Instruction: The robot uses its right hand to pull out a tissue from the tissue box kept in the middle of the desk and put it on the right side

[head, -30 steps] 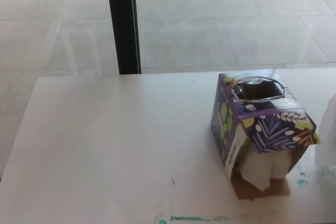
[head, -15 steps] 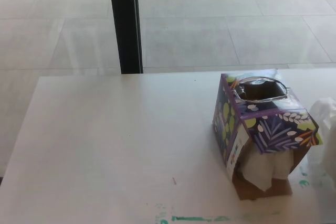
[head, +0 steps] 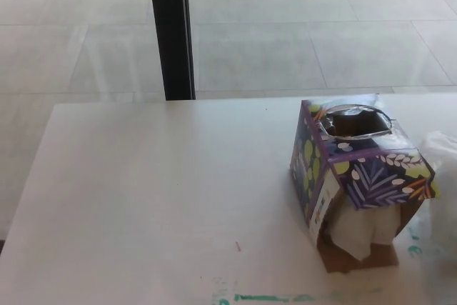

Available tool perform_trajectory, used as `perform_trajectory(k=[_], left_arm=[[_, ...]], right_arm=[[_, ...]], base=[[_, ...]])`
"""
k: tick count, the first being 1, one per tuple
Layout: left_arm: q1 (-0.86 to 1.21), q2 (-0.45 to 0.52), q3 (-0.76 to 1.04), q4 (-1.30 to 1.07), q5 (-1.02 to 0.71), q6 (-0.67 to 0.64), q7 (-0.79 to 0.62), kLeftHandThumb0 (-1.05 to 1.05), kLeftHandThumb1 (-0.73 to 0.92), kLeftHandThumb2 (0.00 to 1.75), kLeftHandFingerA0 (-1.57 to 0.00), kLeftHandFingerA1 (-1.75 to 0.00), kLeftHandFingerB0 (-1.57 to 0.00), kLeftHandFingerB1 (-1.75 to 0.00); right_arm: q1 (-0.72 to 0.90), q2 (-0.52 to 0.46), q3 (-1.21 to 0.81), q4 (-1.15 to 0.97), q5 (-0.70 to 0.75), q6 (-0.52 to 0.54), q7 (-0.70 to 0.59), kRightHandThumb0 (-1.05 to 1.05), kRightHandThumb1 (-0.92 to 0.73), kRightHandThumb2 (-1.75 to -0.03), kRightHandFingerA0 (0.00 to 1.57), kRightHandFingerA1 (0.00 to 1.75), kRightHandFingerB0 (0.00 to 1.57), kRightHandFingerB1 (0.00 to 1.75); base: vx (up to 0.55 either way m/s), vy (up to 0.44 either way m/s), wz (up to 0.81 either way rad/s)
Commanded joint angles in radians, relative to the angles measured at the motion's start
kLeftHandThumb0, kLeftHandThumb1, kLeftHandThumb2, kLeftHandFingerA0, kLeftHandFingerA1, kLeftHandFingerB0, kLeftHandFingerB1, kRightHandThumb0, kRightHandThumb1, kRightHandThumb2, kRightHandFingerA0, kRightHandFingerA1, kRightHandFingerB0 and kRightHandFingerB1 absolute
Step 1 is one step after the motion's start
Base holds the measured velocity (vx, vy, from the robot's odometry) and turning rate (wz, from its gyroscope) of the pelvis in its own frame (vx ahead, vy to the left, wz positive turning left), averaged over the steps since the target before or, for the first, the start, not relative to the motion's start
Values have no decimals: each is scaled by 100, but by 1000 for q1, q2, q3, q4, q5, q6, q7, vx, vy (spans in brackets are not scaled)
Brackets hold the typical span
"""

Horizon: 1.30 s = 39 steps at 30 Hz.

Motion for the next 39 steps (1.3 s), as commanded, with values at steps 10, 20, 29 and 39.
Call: perform_trajectory(k=[10,20,29,39], left_arm=[[11,27,13,11,-10,-6,3,-84,90,102,-81,-108,-57,-97],[12,25,8,14,-4,-30,-4,-91,90,104,-80,-109,-56,-99],[2,16,11,6,-10,-11,5,-89,90,102,-81,-111,-56,-99],[-2,5,15,19,-15,-6,8,-87,90,102,-82,-111,-55,-99]], right_arm=[[74,-165,-594,-231,312,110,170,-76,-44,-75,0,15,1,0],[464,-2,-1060,-392,356,112,56,-50,-55,-72,1,32,9,32],[611,424,-1381,-110,619,-14,-314,-45,-65,-58,28,84,32,47],[626,611,-1531,111,753,-204,-443,-55,-56,-98,79,116,26,60]], base=[[0,0,0],[0,0,0],[0,0,0],[0,0,0]])
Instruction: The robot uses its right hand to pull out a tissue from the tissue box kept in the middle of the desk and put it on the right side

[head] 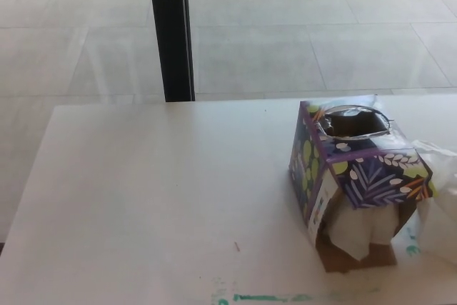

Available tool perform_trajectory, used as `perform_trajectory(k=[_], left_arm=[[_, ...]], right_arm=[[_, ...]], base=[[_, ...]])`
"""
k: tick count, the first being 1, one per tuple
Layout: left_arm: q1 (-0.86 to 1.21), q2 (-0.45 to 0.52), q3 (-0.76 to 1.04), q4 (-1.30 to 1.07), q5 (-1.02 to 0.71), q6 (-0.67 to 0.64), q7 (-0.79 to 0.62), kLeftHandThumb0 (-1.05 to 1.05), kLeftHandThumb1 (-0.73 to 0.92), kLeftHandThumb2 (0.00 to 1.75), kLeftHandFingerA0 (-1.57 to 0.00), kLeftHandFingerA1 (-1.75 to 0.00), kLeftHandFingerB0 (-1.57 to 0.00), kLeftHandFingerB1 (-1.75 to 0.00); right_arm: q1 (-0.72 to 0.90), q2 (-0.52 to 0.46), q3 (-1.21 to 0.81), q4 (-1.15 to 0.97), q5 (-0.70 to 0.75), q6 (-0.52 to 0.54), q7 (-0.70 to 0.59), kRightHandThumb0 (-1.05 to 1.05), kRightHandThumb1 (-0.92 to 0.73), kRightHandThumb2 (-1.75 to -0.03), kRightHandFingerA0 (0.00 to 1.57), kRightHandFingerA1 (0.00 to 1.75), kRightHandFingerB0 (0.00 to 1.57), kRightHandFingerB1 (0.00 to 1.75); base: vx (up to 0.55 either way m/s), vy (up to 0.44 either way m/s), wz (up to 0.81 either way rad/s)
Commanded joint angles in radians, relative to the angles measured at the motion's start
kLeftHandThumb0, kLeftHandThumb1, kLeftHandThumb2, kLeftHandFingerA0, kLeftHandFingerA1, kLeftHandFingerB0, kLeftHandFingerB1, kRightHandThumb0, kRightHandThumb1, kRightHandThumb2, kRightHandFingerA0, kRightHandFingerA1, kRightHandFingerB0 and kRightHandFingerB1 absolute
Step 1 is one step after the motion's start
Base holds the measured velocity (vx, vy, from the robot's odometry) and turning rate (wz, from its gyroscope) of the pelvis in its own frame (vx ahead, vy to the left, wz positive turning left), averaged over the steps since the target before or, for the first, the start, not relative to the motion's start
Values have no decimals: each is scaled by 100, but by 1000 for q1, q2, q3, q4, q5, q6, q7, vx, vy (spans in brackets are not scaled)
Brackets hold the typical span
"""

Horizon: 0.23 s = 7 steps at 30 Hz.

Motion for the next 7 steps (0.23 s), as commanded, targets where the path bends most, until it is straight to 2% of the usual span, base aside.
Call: perform_trajectory(k=[1,2,3,4,6,7], left_arm=[[-1,6,15,18,-22,-2,4,-87,90,102,-82,-111,-55,-99],[-1,6,15,19,-22,-2,4,-87,90,102,-82,-111,-55,-99],[5,4,13,12,-20,-11,6,-87,89,103,-80,-110,-55,-99],[6,1,23,8,-31,2,6,-87,89,101,-81,-112,-55,-99],[3,1,17,7,-24,2,8,-86,90,102,-79,-111,-55,-99],[-3,0,17,9,-25,3,6,-86,90,102,-79,-111,-55,-99]], right_arm=[[78,294,-348,277,404,-188,-386,-55,-56,-98,79,116,26,60],[77,294,-352,280,403,-192,-385,-55,-56,-98,79,116,26,60],[85,303,-349,304,409,-192,-358,-60,-59,-96,70,106,30,59],[63,304,-379,339,459,-212,-329,-52,-70,-63,70,139,33,53],[92,331,-368,253,462,-100,-244,-56,-78,-63,88,138,28,46],[99,335,-365,239,460,-87,-230,-56,-78,-63,88,138,28,46]], base=[[0,0,0],[0,0,0],[0,0,0],[0,0,0],[0,0,0],[0,0,0]])
